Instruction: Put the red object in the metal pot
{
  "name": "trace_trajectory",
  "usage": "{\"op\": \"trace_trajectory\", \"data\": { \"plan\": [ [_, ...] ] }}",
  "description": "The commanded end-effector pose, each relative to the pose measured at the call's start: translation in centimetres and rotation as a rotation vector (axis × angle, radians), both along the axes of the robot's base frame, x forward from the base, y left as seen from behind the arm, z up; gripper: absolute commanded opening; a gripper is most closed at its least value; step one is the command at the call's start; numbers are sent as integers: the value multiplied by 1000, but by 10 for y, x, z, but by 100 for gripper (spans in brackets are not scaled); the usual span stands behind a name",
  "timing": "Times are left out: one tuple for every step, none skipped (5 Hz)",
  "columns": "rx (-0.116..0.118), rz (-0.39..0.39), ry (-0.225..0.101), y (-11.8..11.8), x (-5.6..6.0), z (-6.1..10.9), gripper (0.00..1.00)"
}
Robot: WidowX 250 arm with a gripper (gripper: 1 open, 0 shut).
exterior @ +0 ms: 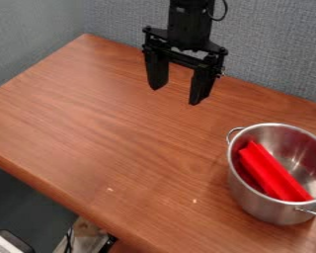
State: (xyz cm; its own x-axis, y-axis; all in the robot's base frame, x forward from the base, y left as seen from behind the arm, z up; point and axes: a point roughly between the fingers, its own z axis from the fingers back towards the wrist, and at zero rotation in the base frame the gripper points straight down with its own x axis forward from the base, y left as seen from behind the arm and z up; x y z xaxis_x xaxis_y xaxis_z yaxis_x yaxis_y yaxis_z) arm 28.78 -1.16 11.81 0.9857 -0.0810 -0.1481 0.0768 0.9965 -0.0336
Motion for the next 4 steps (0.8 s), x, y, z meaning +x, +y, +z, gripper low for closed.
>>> {"op": "trace_trajectory", "data": {
  "plan": [
    [-8,6,-52,0,1,15,100],
    [-8,7,-54,0,1,16,100],
    [-8,8,-56,1,1,16,100],
    [-8,8,-58,1,1,17,100]
  ]
}}
